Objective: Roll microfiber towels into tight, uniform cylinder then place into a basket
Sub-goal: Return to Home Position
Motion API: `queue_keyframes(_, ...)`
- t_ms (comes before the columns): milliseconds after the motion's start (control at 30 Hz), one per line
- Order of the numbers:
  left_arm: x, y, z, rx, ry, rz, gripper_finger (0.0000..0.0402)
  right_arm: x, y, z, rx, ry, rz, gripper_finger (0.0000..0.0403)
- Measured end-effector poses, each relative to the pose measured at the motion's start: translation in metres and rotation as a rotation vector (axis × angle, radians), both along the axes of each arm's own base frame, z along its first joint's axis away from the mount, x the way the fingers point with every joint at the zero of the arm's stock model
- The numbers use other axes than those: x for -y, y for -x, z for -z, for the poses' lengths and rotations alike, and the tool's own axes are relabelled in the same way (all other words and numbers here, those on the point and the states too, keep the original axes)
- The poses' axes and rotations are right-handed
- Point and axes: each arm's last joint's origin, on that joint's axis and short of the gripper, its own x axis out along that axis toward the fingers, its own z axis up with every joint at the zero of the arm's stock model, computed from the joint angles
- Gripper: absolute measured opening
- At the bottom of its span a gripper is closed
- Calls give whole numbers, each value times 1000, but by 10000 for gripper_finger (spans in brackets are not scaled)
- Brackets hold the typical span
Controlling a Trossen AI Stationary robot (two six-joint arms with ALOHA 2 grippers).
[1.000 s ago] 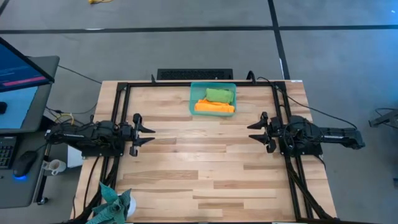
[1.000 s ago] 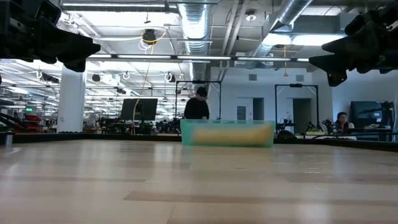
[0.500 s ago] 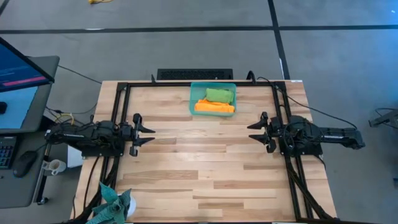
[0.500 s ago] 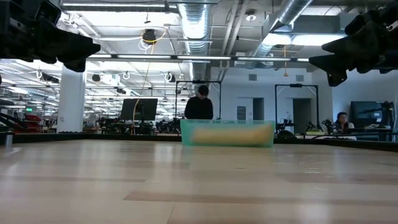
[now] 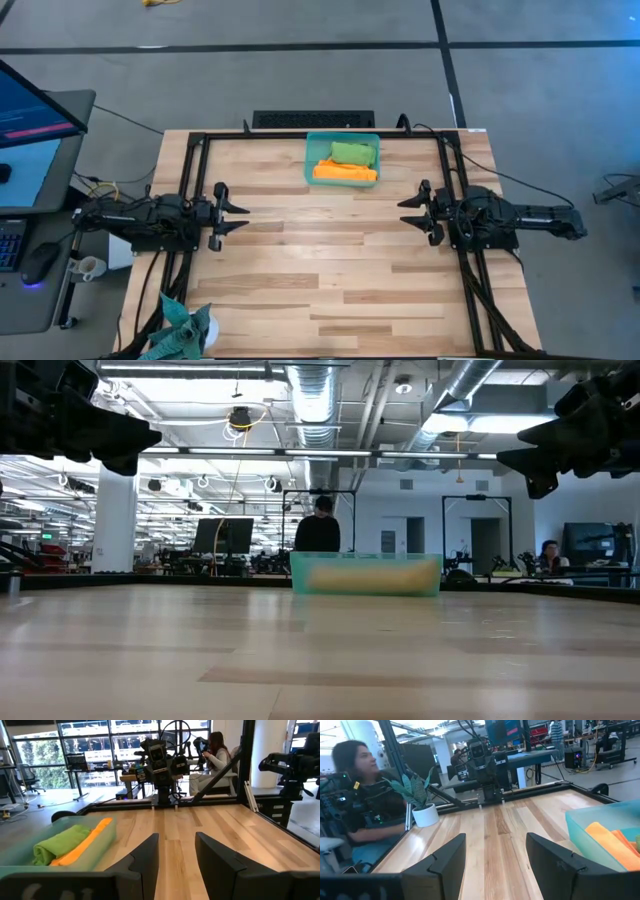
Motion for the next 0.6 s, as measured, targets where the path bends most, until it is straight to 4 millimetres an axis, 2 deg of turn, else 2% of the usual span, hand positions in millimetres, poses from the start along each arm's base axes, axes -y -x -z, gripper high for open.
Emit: queue_keyframes(600,0,0,0,0,8,0,118,0,0,0,0,0,0,228)
